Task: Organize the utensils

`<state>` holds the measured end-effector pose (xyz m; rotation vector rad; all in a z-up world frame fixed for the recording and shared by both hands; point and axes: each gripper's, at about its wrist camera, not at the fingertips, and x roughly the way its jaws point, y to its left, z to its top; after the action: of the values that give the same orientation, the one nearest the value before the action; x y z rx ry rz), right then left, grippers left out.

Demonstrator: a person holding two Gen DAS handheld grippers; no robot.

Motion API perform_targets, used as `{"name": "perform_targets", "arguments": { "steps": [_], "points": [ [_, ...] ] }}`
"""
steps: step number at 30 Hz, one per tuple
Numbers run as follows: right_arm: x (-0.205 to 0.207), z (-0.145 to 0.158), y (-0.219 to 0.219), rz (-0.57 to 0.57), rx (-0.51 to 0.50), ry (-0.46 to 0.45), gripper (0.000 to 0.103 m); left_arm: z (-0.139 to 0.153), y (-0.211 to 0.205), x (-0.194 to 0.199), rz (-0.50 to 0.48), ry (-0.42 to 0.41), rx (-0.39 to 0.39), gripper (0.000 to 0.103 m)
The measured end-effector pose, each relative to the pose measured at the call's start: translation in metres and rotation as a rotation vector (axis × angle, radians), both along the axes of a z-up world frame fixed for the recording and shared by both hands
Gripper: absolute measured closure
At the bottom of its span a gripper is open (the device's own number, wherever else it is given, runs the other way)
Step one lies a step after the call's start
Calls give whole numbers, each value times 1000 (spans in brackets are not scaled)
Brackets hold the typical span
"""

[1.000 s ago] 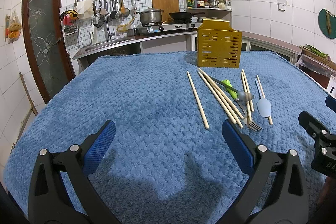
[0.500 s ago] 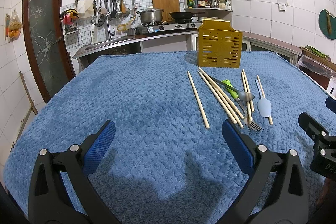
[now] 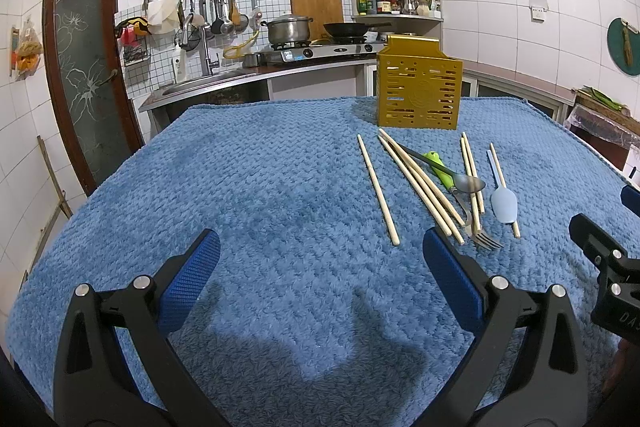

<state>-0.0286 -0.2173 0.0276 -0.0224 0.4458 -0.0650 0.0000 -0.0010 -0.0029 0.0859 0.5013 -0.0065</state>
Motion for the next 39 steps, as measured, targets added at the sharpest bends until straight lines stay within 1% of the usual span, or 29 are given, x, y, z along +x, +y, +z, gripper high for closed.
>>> {"name": "perform_targets", "arguments": {
  "steps": [27, 30, 33, 35, 39],
  "points": [
    [0, 0, -5, 2, -3, -1, 4, 0, 0, 0, 0, 1, 0, 5],
    [2, 2, -8, 10, 6, 7, 4, 0, 1, 1, -3, 13, -1, 5],
    [5, 5, -9, 25, 25, 24, 4, 5, 3, 4, -14, 44, -13, 5],
    [13, 9, -13, 22, 32, 37, 4, 12, 5, 8, 7, 43, -7, 5],
    [27, 19, -15, 18, -1, 15, 4, 28, 7, 28, 12, 47, 14, 5]
  ]
}}
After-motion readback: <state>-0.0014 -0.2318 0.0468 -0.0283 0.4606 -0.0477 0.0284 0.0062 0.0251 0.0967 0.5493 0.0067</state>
